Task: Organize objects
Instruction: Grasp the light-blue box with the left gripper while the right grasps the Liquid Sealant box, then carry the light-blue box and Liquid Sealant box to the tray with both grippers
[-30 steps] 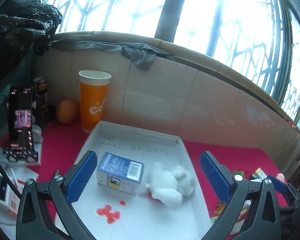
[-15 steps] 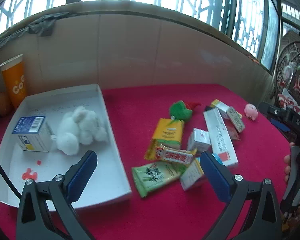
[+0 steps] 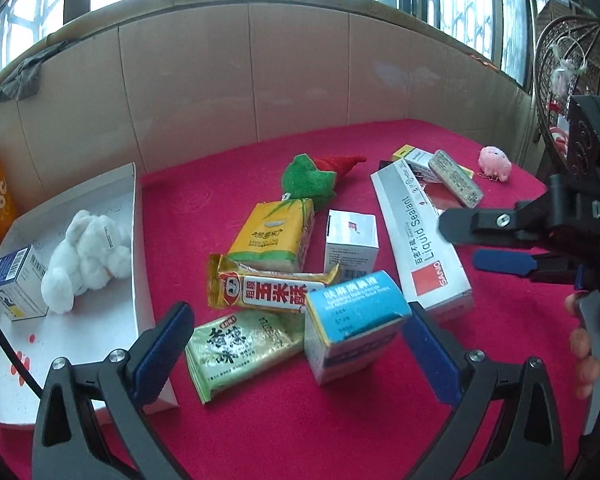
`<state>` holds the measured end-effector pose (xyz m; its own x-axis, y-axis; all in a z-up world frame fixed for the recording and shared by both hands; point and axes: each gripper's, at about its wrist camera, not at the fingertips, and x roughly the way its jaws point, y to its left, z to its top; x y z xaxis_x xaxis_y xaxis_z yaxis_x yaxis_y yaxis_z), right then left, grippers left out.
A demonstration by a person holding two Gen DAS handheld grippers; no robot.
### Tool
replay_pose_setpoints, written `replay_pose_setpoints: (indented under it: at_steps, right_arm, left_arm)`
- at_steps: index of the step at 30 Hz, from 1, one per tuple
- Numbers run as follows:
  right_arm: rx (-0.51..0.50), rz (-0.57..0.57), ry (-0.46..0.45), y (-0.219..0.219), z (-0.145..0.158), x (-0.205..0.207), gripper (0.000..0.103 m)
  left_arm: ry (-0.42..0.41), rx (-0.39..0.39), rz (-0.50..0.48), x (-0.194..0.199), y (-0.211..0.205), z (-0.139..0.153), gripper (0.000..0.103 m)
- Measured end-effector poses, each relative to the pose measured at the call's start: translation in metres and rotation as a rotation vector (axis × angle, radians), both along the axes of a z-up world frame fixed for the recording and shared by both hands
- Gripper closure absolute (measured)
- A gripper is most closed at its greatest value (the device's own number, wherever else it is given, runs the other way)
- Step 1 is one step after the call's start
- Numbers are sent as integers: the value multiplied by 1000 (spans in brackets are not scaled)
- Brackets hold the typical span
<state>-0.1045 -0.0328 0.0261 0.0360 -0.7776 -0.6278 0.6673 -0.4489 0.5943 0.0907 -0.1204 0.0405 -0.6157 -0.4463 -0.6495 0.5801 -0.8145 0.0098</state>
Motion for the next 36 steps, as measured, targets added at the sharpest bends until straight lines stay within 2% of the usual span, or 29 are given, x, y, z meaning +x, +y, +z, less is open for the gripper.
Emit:
replay_pose_setpoints:
  at_steps: [5,10,12,13,15,16,17,18,21,24,36]
  right_arm:
    - [7,23,-102,-21,-16,-3,18]
    - [-1,31,-99,-28,-17,-2,21]
    - [-5,39,-101,-30,-16,-2,26]
    - [-7,47,-106,-31,-17,-1,29]
    - [-1,67,-119,-34,-20,1,50]
    - [5,73,-118,-35,-22,2,57]
    - [14,80,-113,-36,-23,3,67]
    - [18,82,-111,-36,-24,3,71]
    - [2,80,-107,-31,-22,4,72]
    - [-24,64,-78,-22,-14,3,76]
    - [-130,27,-64,11,18,-3,76]
  left_arm:
    - [1,24,-17,-7,-4,-4,0]
    - [-22,13,-55,-17,3,-8,1]
    - [-23,0,-65,-17,7,-7,3]
    - [-23,-9,-66,-17,9,-7,8]
    - [-21,-6,-56,-15,8,-7,27]
    - [-18,10,-51,-14,6,-7,49]
    - [-11,36,-52,-12,2,-8,61]
    - [0,62,-49,-10,-1,-8,61]
    - [42,87,-37,-1,-3,-6,62]
    - [66,78,-40,3,1,-3,62]
    - [148,57,-48,16,13,24,62]
